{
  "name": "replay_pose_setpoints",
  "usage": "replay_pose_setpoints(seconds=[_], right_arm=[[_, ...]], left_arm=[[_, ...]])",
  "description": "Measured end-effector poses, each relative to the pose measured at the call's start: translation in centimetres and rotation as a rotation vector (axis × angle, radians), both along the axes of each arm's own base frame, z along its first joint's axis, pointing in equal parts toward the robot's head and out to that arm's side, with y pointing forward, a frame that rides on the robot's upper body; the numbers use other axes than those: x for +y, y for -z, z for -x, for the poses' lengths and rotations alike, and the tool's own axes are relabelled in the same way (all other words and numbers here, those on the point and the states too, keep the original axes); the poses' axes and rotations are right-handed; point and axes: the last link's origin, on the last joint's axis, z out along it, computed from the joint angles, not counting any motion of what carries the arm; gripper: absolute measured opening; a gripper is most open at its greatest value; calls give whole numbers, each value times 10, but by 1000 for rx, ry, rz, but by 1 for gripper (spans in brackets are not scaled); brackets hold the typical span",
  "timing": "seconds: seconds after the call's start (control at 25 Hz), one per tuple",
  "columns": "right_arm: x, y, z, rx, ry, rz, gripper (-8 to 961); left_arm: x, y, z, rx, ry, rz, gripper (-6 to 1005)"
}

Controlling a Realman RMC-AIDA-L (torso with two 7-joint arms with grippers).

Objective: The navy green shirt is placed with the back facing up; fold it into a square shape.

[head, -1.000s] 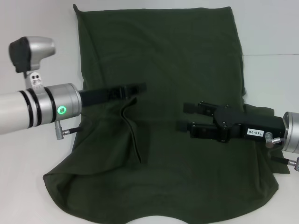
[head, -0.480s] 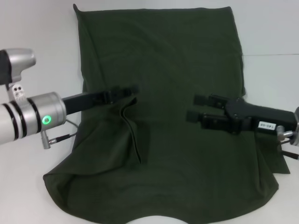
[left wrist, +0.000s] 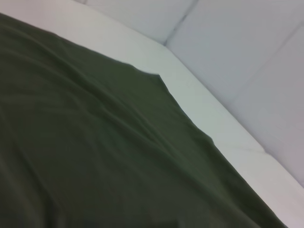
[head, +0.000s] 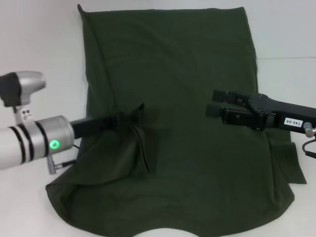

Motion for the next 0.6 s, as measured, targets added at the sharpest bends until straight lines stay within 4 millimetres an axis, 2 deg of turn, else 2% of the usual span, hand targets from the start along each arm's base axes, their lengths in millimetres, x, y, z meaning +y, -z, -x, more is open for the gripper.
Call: replay_pose_setpoints(seconds=[0.12, 0.16, 0.32, 0.44, 0.6], right_arm=[[0, 0, 0, 0, -1, 0, 906], [0, 0, 0, -1, -2, -2, 906], [0, -2, -1, -6, -3, -7, 906], [0, -3, -2, -8, -4, -12, 906], [-1, -3, -2, -9, -4, -16, 906]], left_arm=[[-5, 13, -9, 1, 34, 64, 873], [-13, 24, -19, -7, 82, 139, 873], [-22, 31, -30, -38, 130, 212, 873], [-30, 28, -41, -107, 184, 253, 873], [-38, 13, -54, -220, 268, 266, 874]])
